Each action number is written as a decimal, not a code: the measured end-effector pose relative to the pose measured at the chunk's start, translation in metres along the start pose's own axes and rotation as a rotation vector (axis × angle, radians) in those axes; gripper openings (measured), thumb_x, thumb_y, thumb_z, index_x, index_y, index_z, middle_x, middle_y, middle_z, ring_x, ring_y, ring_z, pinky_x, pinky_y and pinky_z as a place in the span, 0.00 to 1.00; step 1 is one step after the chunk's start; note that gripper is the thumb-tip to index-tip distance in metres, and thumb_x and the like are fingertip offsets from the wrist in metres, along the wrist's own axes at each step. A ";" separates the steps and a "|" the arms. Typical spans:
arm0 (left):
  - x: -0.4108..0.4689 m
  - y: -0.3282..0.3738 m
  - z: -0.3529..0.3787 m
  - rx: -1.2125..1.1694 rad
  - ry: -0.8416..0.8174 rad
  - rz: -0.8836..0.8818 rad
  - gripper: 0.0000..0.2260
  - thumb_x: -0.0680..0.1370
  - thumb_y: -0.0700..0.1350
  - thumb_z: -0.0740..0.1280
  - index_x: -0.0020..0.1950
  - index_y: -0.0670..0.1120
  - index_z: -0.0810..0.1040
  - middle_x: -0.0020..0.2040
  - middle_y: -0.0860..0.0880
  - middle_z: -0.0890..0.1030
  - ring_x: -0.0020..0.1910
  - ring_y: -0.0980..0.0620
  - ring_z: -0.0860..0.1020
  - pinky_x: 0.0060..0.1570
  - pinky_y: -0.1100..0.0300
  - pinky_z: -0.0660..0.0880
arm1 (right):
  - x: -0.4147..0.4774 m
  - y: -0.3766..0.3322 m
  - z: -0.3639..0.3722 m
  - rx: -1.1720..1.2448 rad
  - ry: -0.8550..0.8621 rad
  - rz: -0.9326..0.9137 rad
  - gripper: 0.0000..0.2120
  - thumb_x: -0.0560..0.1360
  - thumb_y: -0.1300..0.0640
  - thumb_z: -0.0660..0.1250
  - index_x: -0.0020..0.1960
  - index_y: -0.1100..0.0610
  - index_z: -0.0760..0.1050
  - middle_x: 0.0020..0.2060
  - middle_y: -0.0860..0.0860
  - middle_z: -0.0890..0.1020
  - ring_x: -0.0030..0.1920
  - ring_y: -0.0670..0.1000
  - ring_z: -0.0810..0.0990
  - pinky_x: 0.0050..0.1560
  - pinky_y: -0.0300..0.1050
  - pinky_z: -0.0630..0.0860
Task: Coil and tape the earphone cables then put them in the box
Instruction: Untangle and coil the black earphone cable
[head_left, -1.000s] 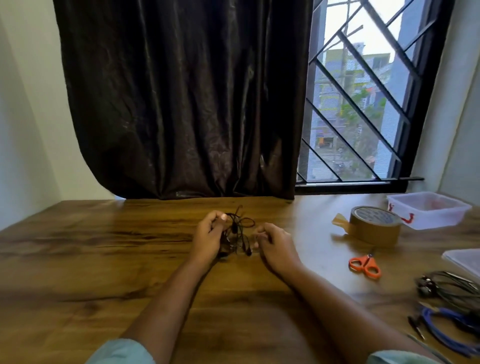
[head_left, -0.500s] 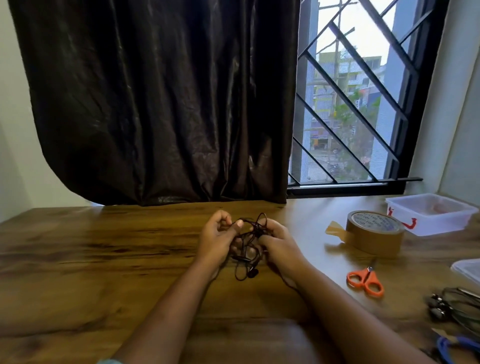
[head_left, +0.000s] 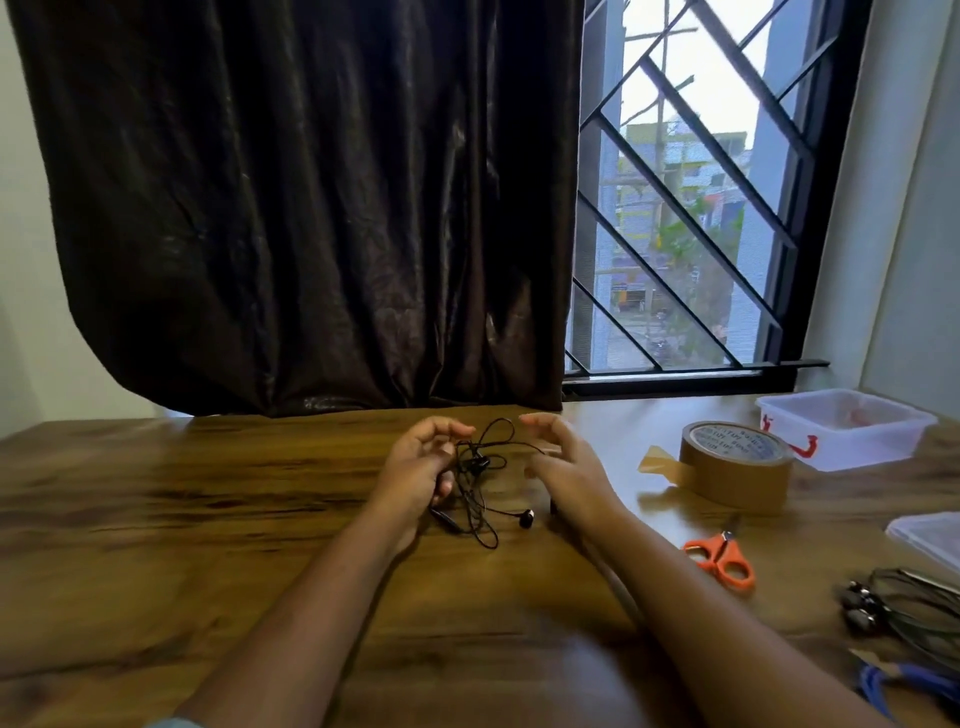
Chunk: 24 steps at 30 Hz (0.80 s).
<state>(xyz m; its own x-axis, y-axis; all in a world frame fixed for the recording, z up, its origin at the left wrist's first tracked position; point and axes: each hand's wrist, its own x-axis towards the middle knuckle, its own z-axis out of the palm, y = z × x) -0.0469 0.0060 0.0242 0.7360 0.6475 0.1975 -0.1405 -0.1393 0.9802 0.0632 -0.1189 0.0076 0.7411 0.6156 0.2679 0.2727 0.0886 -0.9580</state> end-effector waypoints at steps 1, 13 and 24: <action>0.000 0.000 0.001 0.002 -0.024 0.013 0.14 0.80 0.33 0.57 0.53 0.48 0.78 0.54 0.49 0.79 0.24 0.60 0.67 0.20 0.70 0.62 | 0.001 0.002 0.003 -0.091 -0.005 -0.056 0.18 0.74 0.63 0.63 0.61 0.46 0.73 0.56 0.51 0.79 0.51 0.52 0.81 0.49 0.52 0.81; -0.001 0.001 0.004 -0.092 -0.217 0.084 0.31 0.74 0.26 0.60 0.67 0.58 0.67 0.62 0.58 0.76 0.24 0.58 0.70 0.19 0.69 0.64 | 0.003 0.009 0.018 -0.085 -0.088 -0.248 0.02 0.74 0.57 0.67 0.46 0.51 0.78 0.39 0.56 0.80 0.39 0.51 0.78 0.42 0.49 0.76; 0.005 -0.012 0.003 0.214 -0.026 0.177 0.22 0.65 0.46 0.77 0.52 0.65 0.75 0.64 0.53 0.70 0.59 0.50 0.74 0.52 0.51 0.79 | -0.002 0.005 0.020 0.015 -0.235 -0.210 0.11 0.75 0.53 0.70 0.56 0.43 0.78 0.52 0.48 0.82 0.53 0.46 0.82 0.53 0.43 0.80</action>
<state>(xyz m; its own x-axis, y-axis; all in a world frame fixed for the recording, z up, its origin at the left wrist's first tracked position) -0.0392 0.0088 0.0137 0.7299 0.5797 0.3623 -0.1275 -0.4053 0.9053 0.0511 -0.1038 0.0000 0.5065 0.7469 0.4308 0.3947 0.2434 -0.8860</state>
